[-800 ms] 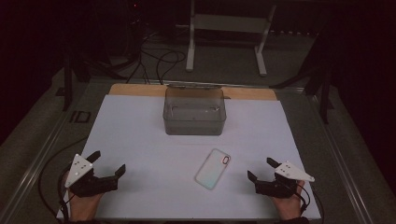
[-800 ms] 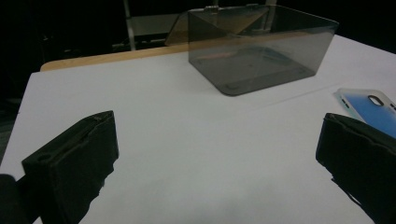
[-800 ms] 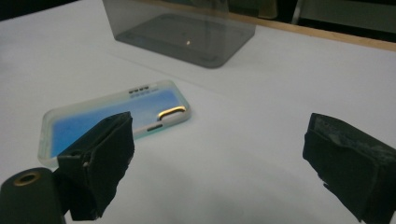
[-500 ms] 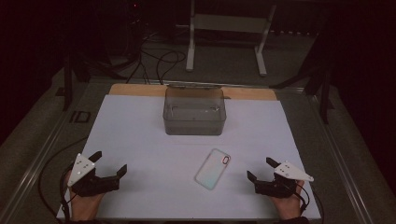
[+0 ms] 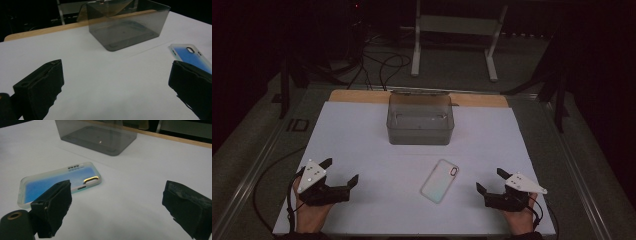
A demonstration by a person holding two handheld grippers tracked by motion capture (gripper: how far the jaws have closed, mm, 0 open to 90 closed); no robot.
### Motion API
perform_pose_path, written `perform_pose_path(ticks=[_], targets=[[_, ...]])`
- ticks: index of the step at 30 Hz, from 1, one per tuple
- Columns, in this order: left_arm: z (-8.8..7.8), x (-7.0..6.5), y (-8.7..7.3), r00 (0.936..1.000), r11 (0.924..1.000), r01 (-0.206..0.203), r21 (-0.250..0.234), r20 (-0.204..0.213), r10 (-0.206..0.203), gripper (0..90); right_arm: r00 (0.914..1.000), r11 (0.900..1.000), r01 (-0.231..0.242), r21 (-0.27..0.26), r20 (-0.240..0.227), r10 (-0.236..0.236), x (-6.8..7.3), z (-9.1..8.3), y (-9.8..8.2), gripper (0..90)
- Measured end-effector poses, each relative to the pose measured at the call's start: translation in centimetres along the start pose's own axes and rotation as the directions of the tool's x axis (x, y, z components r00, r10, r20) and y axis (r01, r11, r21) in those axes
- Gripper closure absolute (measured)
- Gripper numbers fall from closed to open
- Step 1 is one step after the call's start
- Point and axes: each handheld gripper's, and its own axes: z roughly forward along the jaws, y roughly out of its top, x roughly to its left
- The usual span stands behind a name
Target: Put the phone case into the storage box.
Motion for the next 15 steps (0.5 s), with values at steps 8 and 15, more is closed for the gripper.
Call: perform_pose_path(ticks=[8, 15], targets=[[1.3, -1.2, 1.1, 0.999, 0.9991, -0.035, 0.025, 0.027, 0.034, 0.7, 1.0, 1.0, 0.002, 0.001, 0.005, -0.002, -0.1, 0.0, 0.0, 8.6], [2.6, -2.0, 1.6, 0.998, 0.998, -0.045, 0.044, 0.048, 0.043, 0.7, 0.9998, 1.0, 0.014, 0.005, 0.011, -0.014, -0.1, 0.0, 0.1, 7.9]])
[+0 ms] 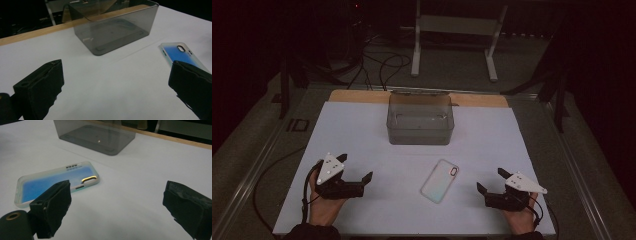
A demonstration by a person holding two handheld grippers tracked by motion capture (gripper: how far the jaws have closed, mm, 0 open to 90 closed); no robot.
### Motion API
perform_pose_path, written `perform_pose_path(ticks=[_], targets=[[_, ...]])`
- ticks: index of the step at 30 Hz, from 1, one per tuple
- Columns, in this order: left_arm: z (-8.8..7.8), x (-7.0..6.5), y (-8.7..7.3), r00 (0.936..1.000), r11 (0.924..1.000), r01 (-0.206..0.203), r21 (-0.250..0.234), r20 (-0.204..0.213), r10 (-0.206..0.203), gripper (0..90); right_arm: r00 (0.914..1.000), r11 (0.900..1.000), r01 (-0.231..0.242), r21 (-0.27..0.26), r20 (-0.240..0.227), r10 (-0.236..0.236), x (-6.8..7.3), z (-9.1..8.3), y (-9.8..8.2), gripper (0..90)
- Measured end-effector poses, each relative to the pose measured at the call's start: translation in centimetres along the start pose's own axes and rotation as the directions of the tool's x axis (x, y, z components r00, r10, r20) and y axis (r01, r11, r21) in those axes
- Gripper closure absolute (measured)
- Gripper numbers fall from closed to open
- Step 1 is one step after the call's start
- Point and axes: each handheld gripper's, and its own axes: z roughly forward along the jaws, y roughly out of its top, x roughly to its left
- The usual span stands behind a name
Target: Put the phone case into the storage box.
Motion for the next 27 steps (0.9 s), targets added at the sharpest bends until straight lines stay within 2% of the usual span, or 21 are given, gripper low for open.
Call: perform_pose_path(ticks=[15, 27], targets=[[2.9, -1.7, 0.7, 0.9984, 0.9983, -0.027, 0.053, 0.05, 0.024, 1.0, 1.0, 1.0, 0.007, 0.003, 0.003, -0.007, 0.0, 0.1, 0.0, 7.9], [5.5, -3.2, 1.3, 0.9943, 0.9957, -0.048, 0.08, 0.099, 0.04, 2.1, 0.9999, 1.0, 0.012, 0.007, 0.005, -0.012, 0.0, 0.1, 0.0, 7.9]])
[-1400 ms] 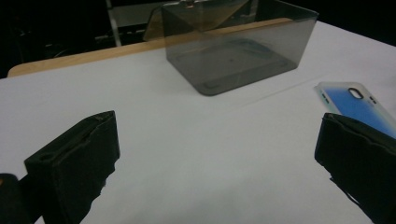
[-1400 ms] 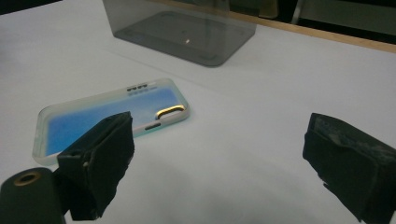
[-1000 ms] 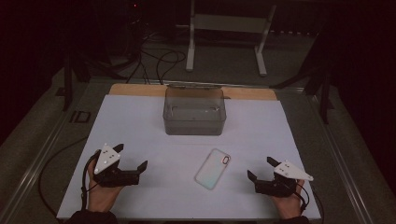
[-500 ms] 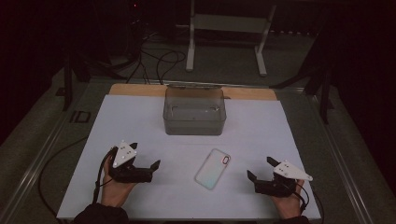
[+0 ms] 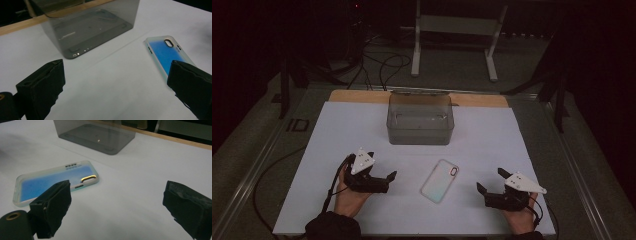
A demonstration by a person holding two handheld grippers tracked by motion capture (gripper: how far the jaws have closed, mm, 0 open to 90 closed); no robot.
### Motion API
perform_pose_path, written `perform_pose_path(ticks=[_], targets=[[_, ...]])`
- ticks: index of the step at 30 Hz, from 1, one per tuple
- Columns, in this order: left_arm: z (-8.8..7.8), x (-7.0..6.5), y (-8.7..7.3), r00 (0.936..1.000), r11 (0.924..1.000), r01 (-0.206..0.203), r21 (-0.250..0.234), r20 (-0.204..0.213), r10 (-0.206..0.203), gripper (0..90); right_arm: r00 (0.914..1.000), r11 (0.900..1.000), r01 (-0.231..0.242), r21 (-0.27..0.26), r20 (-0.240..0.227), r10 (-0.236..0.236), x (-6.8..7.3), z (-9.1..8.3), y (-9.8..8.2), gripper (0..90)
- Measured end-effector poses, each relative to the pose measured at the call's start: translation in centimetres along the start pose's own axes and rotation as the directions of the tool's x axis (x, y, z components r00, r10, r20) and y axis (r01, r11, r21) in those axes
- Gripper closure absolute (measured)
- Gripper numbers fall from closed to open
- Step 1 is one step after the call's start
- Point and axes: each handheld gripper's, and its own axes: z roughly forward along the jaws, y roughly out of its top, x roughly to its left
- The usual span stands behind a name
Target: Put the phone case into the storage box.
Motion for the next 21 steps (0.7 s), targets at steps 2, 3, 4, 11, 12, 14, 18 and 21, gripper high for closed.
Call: perform_pose_path(ticks=[2, 3, 4, 11, 12, 14, 18, 21], targets=[[0.4, -0.2, 0.2, 1.0, 1.0, 0.002, 0.004, 0.008, -0.002, 2.8, 1.0, 1.0, 0.0, 0.001, 0.0, 0.0, 0.0, 0.0, 0.0, 7.9], [0.7, -0.3, 0.2, 0.9999, 1.0, 0.003, 0.003, 0.012, -0.003, 2.8, 1.0, 1.0, 0.003, 0.001, -0.002, -0.003, 0.0, 0.0, 0.0, 7.9], [0.8, -0.4, 0.3, 0.9999, 1.0, 0.002, 0.006, 0.016, -0.002, 3.0, 1.0, 1.0, 0.001, 0.0, -0.001, -0.001, 0.0, 0.0, 0.0, 7.9], [2.0, -1.1, 0.8, 0.9989, 0.9998, -0.003, 0.02, 0.047, 0.002, 4.8, 1.0, 1.0, 0.002, 0.0, 0.0, -0.002, 0.0, 0.0, 0.0, 7.9], [2.2, -1.2, 0.8, 0.9987, 0.9997, -0.004, 0.024, 0.05, 0.003, 5.1, 1.0, 1.0, 0.003, 0.0, 0.0, -0.003, 0.0, 0.0, 0.0, 7.9], [2.5, -1.4, 0.9, 0.9982, 0.9997, -0.002, 0.026, 0.06, 0.0, 5.6, 1.0, 1.0, 0.001, -0.001, -0.003, -0.001, 0.0, 0.0, 0.0, 7.9], [3.3, -1.8, 0.9, 0.9969, 0.999, -0.008, 0.044, 0.078, 0.004, 6.7, 1.0, 1.0, 0.004, 0.001, -0.002, -0.004, 0.0, 0.0, 0.0, 7.9], [3.8, -2.1, 1.0, 0.9957, 0.9985, -0.008, 0.055, 0.092, 0.002, 7.7, 1.0, 1.0, 0.002, -0.001, -0.003, -0.002, 0.0, 0.0, 0.0, 7.9]])
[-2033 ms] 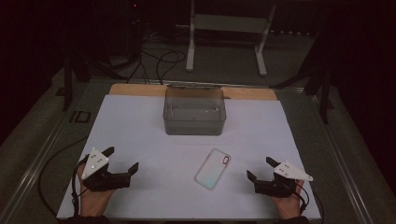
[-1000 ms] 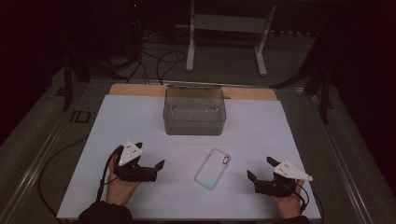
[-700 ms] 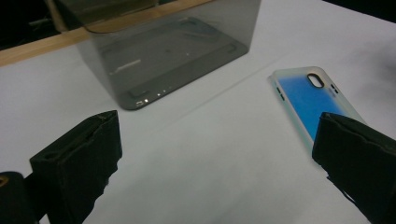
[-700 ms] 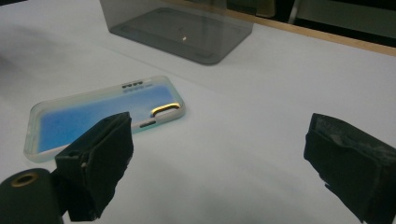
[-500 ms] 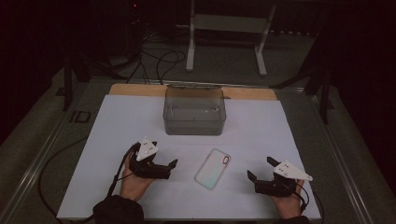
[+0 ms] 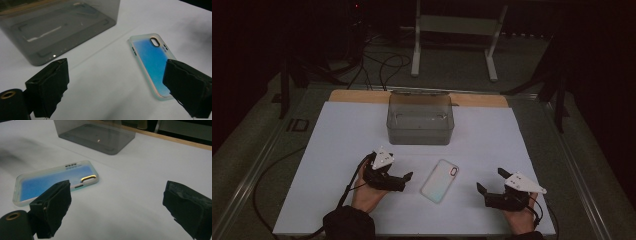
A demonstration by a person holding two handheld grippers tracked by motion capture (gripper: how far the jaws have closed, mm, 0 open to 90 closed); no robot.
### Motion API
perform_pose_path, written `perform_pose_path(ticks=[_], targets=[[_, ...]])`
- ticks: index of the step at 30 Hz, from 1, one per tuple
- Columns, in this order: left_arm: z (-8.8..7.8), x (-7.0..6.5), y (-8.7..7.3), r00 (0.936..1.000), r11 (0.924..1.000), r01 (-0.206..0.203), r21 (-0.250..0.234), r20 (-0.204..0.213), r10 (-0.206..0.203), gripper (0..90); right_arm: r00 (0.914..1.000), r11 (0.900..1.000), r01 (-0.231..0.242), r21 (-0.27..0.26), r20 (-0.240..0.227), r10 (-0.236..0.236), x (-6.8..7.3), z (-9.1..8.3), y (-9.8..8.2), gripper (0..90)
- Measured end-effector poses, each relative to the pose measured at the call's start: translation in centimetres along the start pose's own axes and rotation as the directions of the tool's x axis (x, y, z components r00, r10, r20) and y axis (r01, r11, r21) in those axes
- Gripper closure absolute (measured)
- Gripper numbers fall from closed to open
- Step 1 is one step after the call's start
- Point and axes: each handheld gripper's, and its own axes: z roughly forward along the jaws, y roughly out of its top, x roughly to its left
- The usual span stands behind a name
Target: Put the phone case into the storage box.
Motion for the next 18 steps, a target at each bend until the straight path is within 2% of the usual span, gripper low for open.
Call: perform_pose_path(ticks=[6, 18], targets=[[1.2, -0.6, 0.2, 0.9995, 0.9998, 0.001, 0.022, 0.033, -0.002, 11.0, 1.0, 1.0, -0.001, 0.0, 0.001, 0.001, 0.0, 0.0, 0.0, 7.9], [2.9, -1.6, 0.1, 0.9987, 0.9982, -0.002, 0.061, 0.051, -0.001, 15.2, 1.0, 1.0, 0.002, 0.001, -0.001, -0.002, 0.0, 0.0, 0.0, 7.9]])
